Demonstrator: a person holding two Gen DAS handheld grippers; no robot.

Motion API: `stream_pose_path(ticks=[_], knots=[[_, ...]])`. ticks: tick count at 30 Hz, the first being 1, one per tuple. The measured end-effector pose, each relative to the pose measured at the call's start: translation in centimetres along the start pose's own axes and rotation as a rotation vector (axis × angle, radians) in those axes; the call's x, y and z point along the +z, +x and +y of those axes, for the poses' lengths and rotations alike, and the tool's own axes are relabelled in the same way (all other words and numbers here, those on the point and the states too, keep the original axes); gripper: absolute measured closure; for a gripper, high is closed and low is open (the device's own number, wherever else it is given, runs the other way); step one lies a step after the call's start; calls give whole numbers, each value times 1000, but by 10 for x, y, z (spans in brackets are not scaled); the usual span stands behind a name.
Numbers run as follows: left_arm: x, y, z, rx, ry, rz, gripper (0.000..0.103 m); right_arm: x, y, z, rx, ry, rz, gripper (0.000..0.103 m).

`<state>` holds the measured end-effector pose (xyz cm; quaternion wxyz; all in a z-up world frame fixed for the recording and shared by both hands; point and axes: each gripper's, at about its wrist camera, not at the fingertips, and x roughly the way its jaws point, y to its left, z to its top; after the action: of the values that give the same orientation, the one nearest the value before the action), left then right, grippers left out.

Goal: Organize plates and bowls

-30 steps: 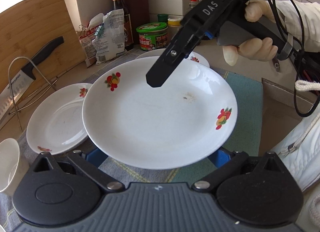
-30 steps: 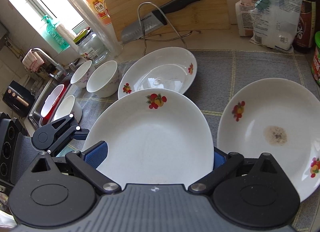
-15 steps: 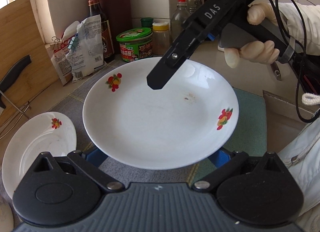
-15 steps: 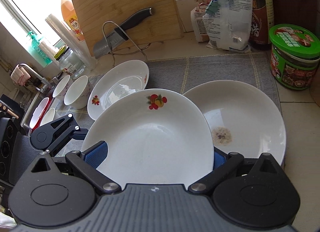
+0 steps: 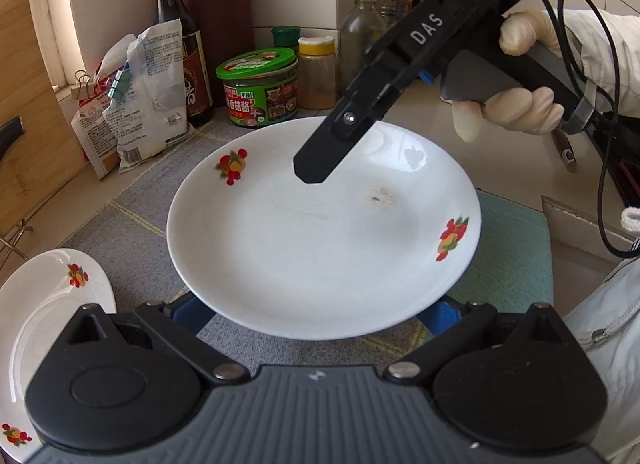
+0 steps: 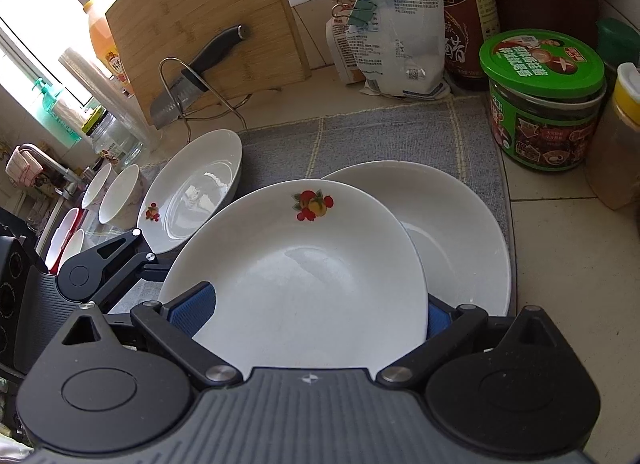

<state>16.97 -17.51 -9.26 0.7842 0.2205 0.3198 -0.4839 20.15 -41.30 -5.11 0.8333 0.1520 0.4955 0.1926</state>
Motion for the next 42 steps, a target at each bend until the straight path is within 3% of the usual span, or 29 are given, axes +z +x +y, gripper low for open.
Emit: stream_pose_path(ticks=[26,42], knots=[[14,33,10,16,-2,32,1,3,3,-30,-7,42,3,0],[14,29,10,17,-5,18,0,-5,-15,-28,-55,62,-23,0]])
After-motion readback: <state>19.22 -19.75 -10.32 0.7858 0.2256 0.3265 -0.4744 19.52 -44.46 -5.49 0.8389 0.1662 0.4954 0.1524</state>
